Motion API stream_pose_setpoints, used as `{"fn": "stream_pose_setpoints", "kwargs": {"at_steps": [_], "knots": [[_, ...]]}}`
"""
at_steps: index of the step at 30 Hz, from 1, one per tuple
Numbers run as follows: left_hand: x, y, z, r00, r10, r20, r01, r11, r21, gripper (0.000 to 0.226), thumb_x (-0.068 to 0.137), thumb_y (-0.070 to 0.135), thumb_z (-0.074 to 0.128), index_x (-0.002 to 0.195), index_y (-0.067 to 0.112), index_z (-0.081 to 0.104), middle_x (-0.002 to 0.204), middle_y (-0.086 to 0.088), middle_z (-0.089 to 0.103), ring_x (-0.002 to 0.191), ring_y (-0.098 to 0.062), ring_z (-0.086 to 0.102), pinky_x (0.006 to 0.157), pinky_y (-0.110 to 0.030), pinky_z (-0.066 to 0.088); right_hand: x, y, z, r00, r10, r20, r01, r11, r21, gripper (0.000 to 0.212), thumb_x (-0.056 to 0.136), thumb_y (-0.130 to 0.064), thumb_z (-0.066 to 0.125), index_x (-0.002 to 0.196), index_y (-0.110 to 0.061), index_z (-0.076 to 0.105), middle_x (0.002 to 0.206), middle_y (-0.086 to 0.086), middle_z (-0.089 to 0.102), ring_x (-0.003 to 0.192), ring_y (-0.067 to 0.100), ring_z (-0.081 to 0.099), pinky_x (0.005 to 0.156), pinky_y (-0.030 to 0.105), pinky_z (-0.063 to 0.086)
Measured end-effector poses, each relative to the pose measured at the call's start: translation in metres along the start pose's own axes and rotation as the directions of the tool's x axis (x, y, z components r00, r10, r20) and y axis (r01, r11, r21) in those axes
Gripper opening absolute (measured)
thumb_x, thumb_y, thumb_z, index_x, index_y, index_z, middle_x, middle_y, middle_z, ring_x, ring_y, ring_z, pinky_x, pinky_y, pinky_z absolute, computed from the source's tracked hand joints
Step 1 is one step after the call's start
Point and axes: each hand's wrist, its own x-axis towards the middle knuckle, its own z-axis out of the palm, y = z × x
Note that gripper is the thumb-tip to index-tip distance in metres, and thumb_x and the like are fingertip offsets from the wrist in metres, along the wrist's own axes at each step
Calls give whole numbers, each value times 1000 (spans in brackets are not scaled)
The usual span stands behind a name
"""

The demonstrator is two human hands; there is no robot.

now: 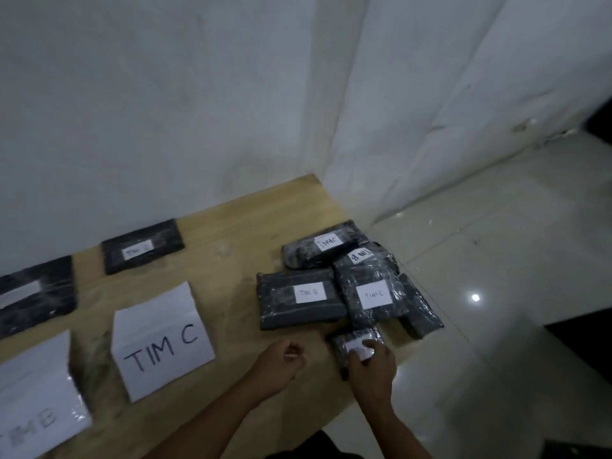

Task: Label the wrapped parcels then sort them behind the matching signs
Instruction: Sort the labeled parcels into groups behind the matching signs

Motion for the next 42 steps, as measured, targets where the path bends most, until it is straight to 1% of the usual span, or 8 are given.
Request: {"fn": "stream_pose_setpoints", "kwargs": {"at_steps": [8,12,15,17,21,24,34,42], "knots": [[29,-7,42,977,-170,129,181,981,-75,57,77,36,67,129,19,49,128,2,54,102,-12,57,86,-28,50,28,29,-12,989,71,129,-67,997,-37,58,69,-24,81,117,-21,48,111,5,62,111,26,54,93,40,48],[34,-2,53,981,-154,121,169,977,-130,50,86,28,69,129,18,45,126,1,54,112,-13,54,89,-24,48,28,36,-4,985,61,159,-52,997,-63,48,75,-29,77,113,-12,52,109,9,63,103,29,60,86,45,53],[30,-4,47,987,-157,31,160,973,-167,41,87,21,67,122,16,47,121,-5,58,107,-15,57,86,-24,51,22,37,-2,968,89,237,-87,996,-19,53,80,-23,75,123,-8,49,111,9,63,103,26,61,80,32,52],[25,-9,37,986,-168,-3,166,976,-142,40,87,22,67,122,16,48,118,-5,59,106,-15,58,88,-27,53,15,34,-5,938,94,333,-107,994,19,54,80,-23,75,125,-12,48,108,3,61,98,19,59,71,21,47],[9,-25,9,980,-194,-44,184,968,-172,38,82,21,73,114,15,53,110,-5,60,99,-19,61,74,-30,55,3,30,-8,853,37,520,-78,995,57,46,75,-33,80,111,-19,54,106,-3,61,94,8,58,73,21,49],[-8,-41,-16,978,-198,-59,185,966,-181,42,77,22,79,113,13,57,109,-5,63,100,-20,62,82,-32,55,-9,19,1,799,3,601,-45,997,55,44,73,-35,81,106,-21,55,106,-3,63,95,8,59,72,20,49],[-80,-86,-119,943,-202,-265,32,845,-533,32,76,11,78,105,8,64,107,-14,69,98,-28,67,82,-40,58,-66,-63,76,674,-196,712,143,981,134,37,75,-33,80,104,-24,59,101,-1,69,90,10,65,75,24,55],[-146,-138,-233,876,-220,-429,-57,836,-546,33,76,15,79,104,17,62,109,-7,68,102,-25,65,90,-43,55,-139,-149,166,538,-315,782,304,938,169,37,77,-39,78,104,-26,58,100,-4,67,88,9,65,68,21,52]]}}
